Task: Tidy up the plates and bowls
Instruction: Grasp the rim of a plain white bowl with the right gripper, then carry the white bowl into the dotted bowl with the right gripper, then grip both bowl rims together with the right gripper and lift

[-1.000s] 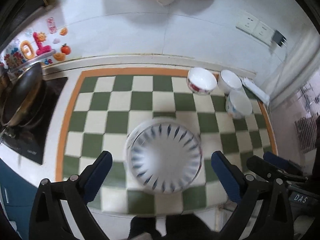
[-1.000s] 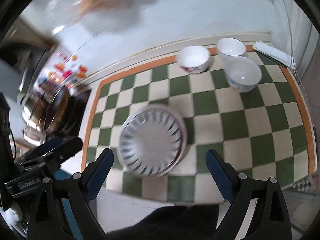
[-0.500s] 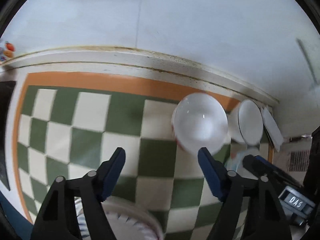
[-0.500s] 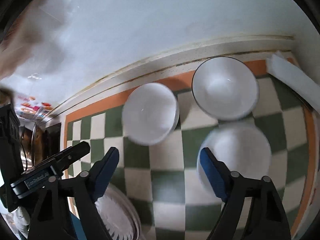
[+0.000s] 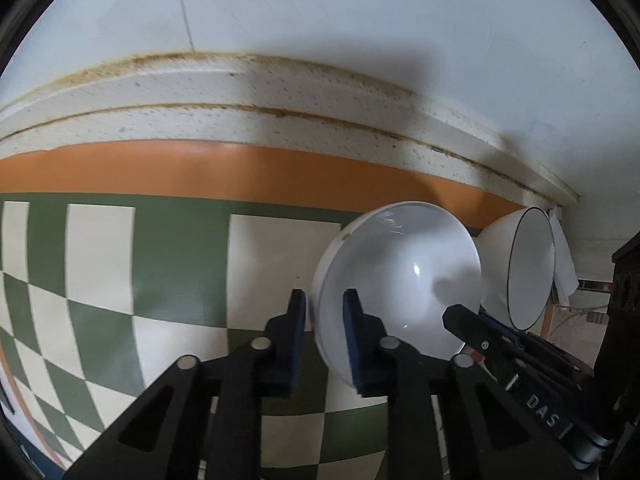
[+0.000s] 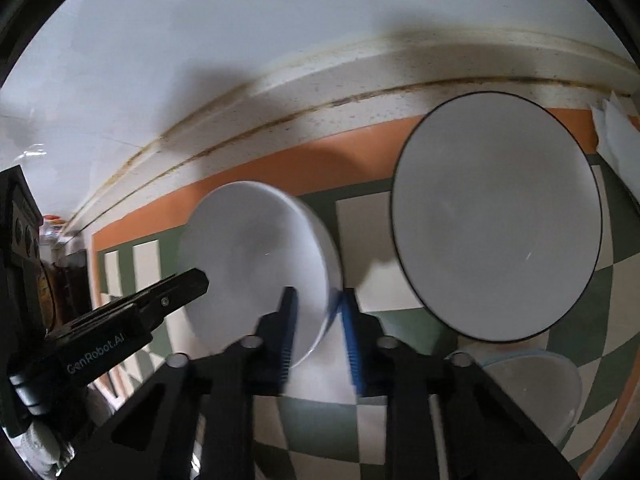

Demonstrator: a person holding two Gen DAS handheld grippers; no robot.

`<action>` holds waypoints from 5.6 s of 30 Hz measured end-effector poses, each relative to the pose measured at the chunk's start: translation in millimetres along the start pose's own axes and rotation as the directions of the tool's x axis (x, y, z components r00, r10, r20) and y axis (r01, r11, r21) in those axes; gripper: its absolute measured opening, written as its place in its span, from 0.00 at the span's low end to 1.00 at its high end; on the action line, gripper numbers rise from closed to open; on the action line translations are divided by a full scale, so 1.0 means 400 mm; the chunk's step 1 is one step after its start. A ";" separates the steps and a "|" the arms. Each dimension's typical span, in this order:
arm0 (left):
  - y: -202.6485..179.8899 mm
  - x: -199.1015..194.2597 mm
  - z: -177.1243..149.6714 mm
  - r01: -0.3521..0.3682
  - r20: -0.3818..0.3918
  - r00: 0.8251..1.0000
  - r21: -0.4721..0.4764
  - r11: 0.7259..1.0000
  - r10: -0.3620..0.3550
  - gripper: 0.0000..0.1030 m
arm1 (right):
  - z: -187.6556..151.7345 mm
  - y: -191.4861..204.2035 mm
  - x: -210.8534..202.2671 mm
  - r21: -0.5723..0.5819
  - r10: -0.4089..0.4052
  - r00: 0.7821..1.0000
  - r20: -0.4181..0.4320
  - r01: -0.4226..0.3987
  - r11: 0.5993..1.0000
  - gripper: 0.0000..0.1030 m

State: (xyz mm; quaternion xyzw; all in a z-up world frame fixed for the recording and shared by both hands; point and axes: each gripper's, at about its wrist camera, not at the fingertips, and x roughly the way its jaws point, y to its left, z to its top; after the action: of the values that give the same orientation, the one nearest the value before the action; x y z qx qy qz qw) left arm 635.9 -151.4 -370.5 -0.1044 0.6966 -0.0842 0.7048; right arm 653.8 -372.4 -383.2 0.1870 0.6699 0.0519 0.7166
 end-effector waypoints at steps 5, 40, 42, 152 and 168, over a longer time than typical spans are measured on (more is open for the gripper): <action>-0.013 -0.001 -0.009 0.002 0.004 1.000 0.023 1.000 -0.002 0.14 | -0.005 -0.004 0.007 0.006 -0.023 1.000 0.013 0.023 1.000 0.10; -0.133 -0.036 -0.531 0.013 -0.075 0.997 0.223 0.975 0.004 0.14 | -0.602 -0.189 -0.165 0.060 0.024 1.000 0.005 -0.024 0.998 0.11; -0.134 -0.009 -0.537 0.007 -0.094 0.996 0.220 0.975 0.014 0.14 | -0.616 -0.206 -0.145 0.068 0.015 1.000 -0.005 -0.015 0.998 0.11; -0.207 -0.069 -0.577 -0.059 -0.069 0.994 0.293 0.954 0.082 0.11 | -0.645 -0.225 -0.192 0.060 0.059 0.995 -0.079 -0.054 0.997 0.09; -0.208 -0.055 -0.581 -0.081 -0.069 0.992 0.290 0.953 0.105 0.11 | -0.640 -0.227 -0.177 0.080 0.058 0.993 -0.100 -0.050 0.996 0.12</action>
State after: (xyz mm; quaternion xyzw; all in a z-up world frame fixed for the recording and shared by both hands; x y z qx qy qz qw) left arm 405.4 -232.9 -329.1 0.0355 0.7102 -0.1552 0.6858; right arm 380.0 -428.5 -355.4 0.2298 0.7019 0.0546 0.6719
